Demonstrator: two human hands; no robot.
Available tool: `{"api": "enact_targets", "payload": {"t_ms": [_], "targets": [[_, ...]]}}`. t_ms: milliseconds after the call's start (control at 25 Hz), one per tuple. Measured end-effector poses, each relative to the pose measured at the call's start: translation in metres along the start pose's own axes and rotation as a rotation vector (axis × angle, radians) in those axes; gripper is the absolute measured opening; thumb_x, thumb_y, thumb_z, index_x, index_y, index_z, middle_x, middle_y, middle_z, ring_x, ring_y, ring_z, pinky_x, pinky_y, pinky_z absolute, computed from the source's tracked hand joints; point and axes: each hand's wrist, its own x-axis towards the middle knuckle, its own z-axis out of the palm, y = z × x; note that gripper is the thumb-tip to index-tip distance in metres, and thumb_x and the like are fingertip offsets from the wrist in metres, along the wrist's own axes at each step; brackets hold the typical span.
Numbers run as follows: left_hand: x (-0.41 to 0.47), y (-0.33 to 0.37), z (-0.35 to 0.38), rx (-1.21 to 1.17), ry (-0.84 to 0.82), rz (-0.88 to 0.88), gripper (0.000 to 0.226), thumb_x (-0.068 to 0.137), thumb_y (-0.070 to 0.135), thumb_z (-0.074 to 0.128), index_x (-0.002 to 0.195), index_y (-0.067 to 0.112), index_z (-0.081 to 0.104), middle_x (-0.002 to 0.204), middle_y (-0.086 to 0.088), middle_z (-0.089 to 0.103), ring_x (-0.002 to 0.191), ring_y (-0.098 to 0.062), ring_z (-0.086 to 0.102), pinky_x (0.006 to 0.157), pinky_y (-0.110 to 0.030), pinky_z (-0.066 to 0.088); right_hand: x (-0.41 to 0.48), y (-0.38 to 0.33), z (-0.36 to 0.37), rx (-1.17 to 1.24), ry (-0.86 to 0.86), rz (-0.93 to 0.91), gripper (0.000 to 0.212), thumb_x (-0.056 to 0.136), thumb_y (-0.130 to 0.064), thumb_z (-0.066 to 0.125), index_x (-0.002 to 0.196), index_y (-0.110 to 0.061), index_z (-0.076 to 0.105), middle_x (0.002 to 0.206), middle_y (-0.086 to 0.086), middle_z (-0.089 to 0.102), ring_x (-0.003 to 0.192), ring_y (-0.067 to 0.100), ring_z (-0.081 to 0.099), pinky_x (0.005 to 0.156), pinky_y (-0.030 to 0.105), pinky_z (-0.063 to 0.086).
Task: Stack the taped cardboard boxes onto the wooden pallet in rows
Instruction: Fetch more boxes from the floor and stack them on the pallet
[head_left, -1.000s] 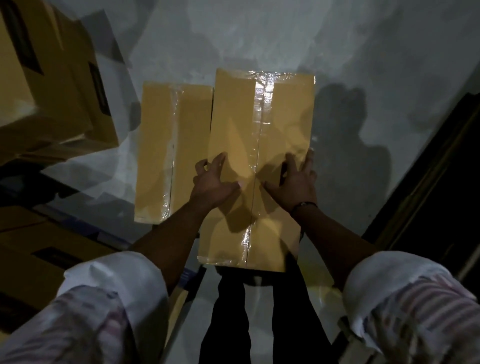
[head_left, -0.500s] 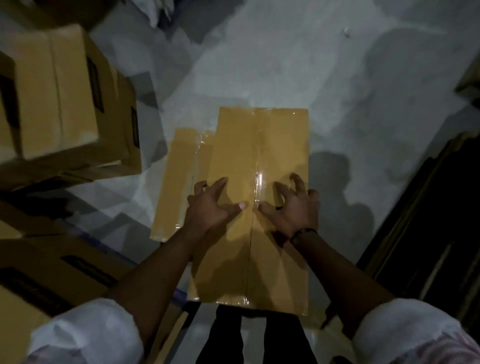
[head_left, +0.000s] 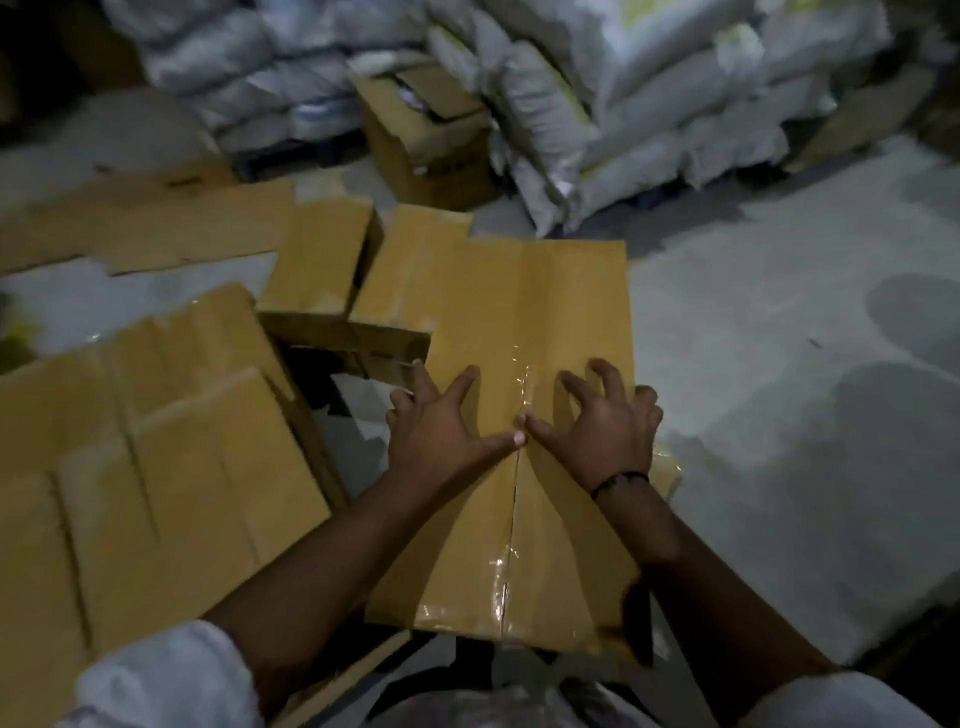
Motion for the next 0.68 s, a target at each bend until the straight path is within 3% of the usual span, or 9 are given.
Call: {"api": "enact_targets", "payload": {"t_ms": [280,680], "targets": [[-0.144,-0.088,-0.074,-0.015,0.302,-0.381,0.117,0.052,0.102,0.057,0.153,0.053,0.027,0.165,-0.012,0.013,0.141,-0.040,0.025,0.113,-0.054,0.033,-0.072,-0.121,-0.012,0.119,-0.039,-0.433,0.080,0.066,-0.089,0.055,0.132,-0.043,0.060,0.152,-0.010,0.040,0.123,0.037,0.039,0.102,0.048,0.036],[-0.344,-0.205,-0.116,0.012,0.440,-0.828,0.122,0.047,0.100,0.063,0.154,0.052,0.028,0.163,-0.018,0.018,0.141,-0.042,0.027,0.111,-0.054,0.035,-0.243,-0.257,0.008,0.179,-0.254,-0.858,0.082,0.069,-0.087,0.052,0.135,-0.040,0.058,0.155,-0.007,0.037,0.130,0.037,0.034,0.107,0.050,0.033]]}}
